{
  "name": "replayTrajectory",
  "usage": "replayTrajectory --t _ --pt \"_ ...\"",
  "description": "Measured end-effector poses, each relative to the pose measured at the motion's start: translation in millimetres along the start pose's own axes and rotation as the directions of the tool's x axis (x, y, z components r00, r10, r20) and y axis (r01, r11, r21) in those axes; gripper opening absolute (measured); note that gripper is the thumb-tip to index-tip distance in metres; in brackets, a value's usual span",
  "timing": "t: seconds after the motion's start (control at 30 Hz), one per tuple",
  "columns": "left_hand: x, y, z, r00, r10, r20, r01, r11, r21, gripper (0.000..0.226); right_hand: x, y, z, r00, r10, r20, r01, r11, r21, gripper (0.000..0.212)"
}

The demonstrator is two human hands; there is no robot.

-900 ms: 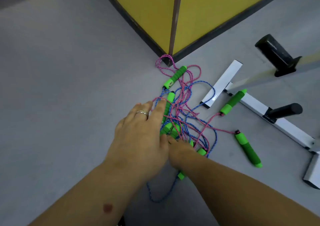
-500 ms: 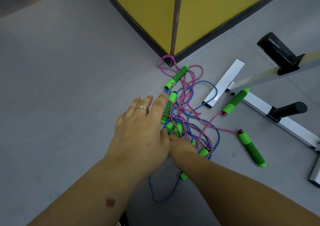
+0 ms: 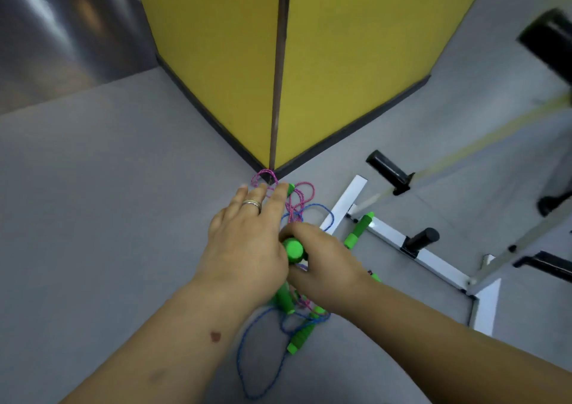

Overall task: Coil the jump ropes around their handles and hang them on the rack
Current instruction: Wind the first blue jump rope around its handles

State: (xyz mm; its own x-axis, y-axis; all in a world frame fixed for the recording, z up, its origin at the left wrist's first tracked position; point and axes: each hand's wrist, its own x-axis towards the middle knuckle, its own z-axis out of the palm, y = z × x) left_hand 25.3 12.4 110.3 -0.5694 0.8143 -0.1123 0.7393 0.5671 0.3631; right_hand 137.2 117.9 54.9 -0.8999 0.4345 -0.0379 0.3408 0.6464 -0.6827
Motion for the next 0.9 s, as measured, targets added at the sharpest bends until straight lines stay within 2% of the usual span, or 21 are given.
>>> replayTrajectory --t 0.07,0.2,0.3,0.37,0.43,0.53,0.63,0.67,0.73,0.8,0.83,0.9 --pt "-10 18 -30 0.999 0.033 -0.015 -0.034 0.998 -0.055 0.090 -11 -41 -46 0.994 0.001 -0.107 0.013 0.991 0.131 0.029" --pt "-33 48 -98 0.988 0.137 -0.067 -0.149 0.961 -0.231 0.095 -31 -119 -134 0.978 -0.018 -0.207 0.098 0.919 0.383 0.022" --pt "-51 71 -147 0.960 0.241 -0.140 -0.279 0.834 -0.477 0.088 -49 -173 -192 0.949 -0.041 -0.313 0.187 0.871 0.454 0.027" --pt "-62 87 -174 0.925 0.285 -0.253 -0.379 0.758 -0.530 0.067 -62 -207 -228 0.931 -0.059 -0.361 0.256 0.811 0.527 0.027" --pt "-70 99 -197 0.895 0.264 -0.359 -0.427 0.737 -0.524 0.042 -76 -238 -261 0.912 -0.080 -0.402 0.322 0.747 0.581 0.024" --pt "-74 109 -217 0.903 0.134 -0.409 -0.386 0.670 -0.634 0.011 -96 -275 -299 0.862 -0.092 -0.499 0.445 0.609 0.657 0.017" --pt "-74 112 -231 0.931 0.014 -0.365 -0.305 0.576 -0.758 0.021 -114 -297 -329 0.802 -0.062 -0.594 0.552 0.456 0.698 0.013" --pt "-75 114 -236 0.943 -0.013 -0.332 -0.278 0.517 -0.809 0.025 -120 -299 -337 0.787 -0.055 -0.615 0.576 0.422 0.700 0.013" --pt "-77 121 -253 0.967 -0.052 -0.249 -0.224 0.293 -0.930 0.028 -130 -297 -343 0.775 -0.042 -0.631 0.591 0.403 0.699 0.018" --pt "-82 131 -274 0.986 -0.026 -0.165 -0.164 0.039 -0.986 0.028 -137 -285 -337 0.784 -0.014 -0.620 0.545 0.494 0.678 0.030" --pt "-86 136 -286 0.990 0.005 -0.143 -0.142 -0.049 -0.989 0.028 -140 -276 -328 0.799 0.006 -0.602 0.499 0.553 0.668 0.035" --pt "-89 146 -304 0.986 0.059 -0.155 -0.145 -0.142 -0.979 0.028 -145 -260 -307 0.840 0.027 -0.542 0.406 0.632 0.660 0.037"
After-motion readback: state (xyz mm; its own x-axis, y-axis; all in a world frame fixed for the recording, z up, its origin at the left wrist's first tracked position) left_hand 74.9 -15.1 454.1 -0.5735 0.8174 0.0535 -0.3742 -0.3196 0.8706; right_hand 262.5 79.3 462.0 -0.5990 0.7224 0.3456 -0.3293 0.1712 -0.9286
